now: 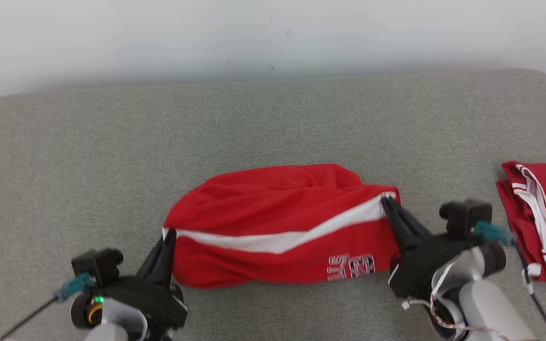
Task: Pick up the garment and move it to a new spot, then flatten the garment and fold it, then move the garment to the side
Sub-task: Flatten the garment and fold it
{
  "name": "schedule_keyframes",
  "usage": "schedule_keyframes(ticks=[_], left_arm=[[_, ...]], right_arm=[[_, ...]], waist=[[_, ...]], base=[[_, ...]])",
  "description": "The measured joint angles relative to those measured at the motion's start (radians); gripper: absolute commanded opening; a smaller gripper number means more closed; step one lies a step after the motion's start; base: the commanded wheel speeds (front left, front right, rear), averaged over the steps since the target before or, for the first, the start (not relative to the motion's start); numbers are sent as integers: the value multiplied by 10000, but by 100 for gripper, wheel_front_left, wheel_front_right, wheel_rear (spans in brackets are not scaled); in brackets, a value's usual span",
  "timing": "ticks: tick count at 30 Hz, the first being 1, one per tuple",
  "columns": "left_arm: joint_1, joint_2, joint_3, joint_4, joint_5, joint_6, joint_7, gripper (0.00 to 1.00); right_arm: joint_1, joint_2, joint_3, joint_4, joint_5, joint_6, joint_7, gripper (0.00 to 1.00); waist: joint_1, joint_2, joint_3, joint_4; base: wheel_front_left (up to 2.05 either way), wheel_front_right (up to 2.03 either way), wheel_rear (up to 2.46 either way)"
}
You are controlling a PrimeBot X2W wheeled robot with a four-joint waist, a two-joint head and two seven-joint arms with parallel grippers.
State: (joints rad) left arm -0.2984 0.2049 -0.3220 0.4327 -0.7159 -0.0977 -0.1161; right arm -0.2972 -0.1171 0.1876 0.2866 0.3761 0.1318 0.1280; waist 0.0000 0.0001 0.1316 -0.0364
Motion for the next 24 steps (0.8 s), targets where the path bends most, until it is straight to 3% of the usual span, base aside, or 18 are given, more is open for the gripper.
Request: schedule_keyframes(ticks=[6, 11, 16, 24], left_arm=[[-836, 125, 221, -930, -633, -105, 537, 0], [-1827, 50, 558, -1429, -1290, -167, 880, 0], [-3315, -69, 1076, -1406, -1891, -138, 1085, 0], [-6922, 146, 1854, -1375, -2291, 311, 1597, 0]], right_arm=[[-1034, -627, 115, -1160, 677, 0, 483, 0], [-2220, -1081, 428, -1413, 957, 0, 959, 0], [-3998, -1340, 771, -1068, 1304, 0, 1172, 0], [-8073, -1728, 1327, 98, 984, 0, 606, 0]], waist=[[0, 0, 146, -17], [0, 0, 499, -57], [1, 0, 1120, -139], [3, 1, 2666, -408]], base=[[0, 0, 0], [0, 0, 0], [0, 0, 0], [0, 0, 0]])
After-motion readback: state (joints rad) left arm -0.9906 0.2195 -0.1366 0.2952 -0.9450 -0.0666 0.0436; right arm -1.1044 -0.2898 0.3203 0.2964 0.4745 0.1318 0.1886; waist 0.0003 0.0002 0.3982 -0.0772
